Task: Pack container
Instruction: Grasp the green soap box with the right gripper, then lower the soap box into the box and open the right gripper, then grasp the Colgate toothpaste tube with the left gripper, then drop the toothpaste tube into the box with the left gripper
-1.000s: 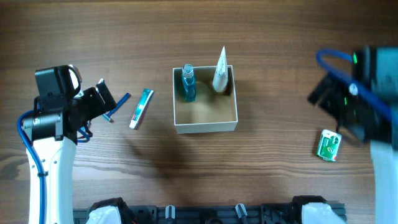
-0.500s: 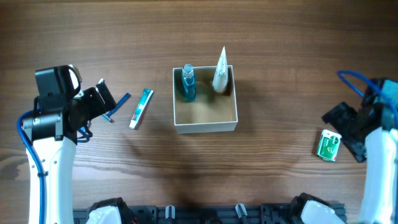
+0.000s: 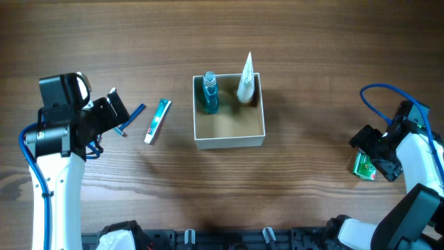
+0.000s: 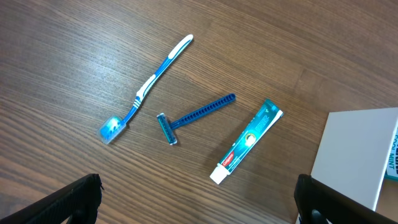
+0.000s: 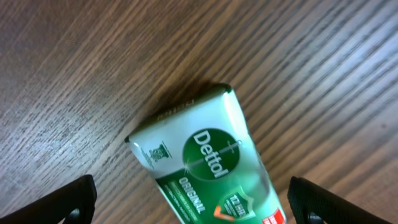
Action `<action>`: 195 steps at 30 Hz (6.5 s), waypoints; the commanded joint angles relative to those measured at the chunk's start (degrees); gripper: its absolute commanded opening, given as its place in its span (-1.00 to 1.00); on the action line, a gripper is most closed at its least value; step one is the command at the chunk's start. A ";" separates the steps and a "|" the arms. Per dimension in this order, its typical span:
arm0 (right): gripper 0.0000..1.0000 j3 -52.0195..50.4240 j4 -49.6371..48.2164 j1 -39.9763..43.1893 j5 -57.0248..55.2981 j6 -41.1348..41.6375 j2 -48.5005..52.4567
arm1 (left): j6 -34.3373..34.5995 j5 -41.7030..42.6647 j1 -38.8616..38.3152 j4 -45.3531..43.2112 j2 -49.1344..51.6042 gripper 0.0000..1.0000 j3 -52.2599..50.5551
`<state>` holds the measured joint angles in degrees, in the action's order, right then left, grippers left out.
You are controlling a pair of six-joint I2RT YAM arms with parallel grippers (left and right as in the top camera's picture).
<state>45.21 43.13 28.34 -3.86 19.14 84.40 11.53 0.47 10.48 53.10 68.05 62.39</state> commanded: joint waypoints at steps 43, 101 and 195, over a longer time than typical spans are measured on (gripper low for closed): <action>-0.63 28.09 13.35 -15.43 16.28 -22.73 -9.60 | 0.96 -0.33 0.24 0.09 0.22 1.00 1.05; 1.00 26.01 13.99 -29.75 7.96 0.35 -8.79 | -11.37 0.50 -18.56 -4.11 18.60 1.00 1.05; 0.99 26.03 15.74 -18.51 8.68 8.48 -5.75 | -57.40 9.33 -45.46 -0.94 31.41 -0.92 15.82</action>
<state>71.59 58.70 3.75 3.38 24.12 78.59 -44.36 8.45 -35.16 53.08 99.53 77.89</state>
